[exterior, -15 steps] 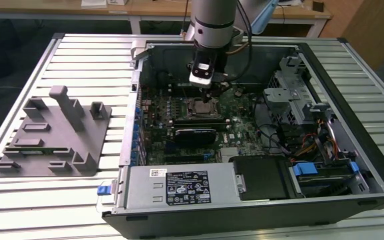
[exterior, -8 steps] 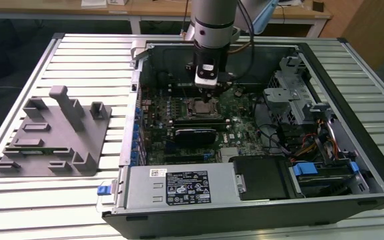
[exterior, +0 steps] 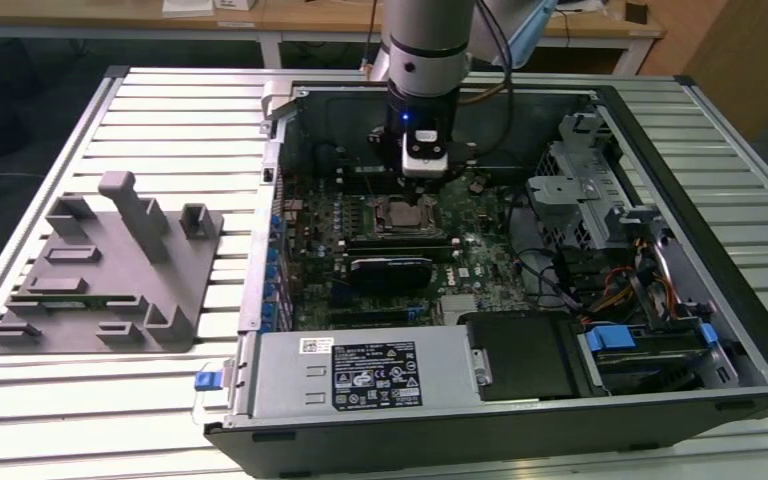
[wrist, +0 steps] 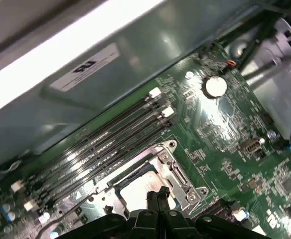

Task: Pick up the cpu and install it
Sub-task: 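Close the cpu cover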

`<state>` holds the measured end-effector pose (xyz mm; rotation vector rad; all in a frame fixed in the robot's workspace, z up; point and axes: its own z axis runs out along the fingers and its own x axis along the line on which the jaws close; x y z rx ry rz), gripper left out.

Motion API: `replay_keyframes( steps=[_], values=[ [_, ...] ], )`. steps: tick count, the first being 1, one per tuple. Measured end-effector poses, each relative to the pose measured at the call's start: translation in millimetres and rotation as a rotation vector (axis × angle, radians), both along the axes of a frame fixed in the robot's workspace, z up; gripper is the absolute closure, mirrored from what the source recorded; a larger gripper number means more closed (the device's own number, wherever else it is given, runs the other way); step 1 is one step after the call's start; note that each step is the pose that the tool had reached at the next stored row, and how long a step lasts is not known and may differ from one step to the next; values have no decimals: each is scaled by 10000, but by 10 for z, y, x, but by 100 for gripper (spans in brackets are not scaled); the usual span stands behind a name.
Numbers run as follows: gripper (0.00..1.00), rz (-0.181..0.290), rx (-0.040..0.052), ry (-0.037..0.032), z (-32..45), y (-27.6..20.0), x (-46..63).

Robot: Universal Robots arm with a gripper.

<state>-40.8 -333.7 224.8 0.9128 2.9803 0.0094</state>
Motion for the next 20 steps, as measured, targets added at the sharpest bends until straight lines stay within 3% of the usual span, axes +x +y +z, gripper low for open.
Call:
replay_keyframes(
  steps=[20],
  values=[
    [89,3627,0,0,-11,0,0]
  ],
)
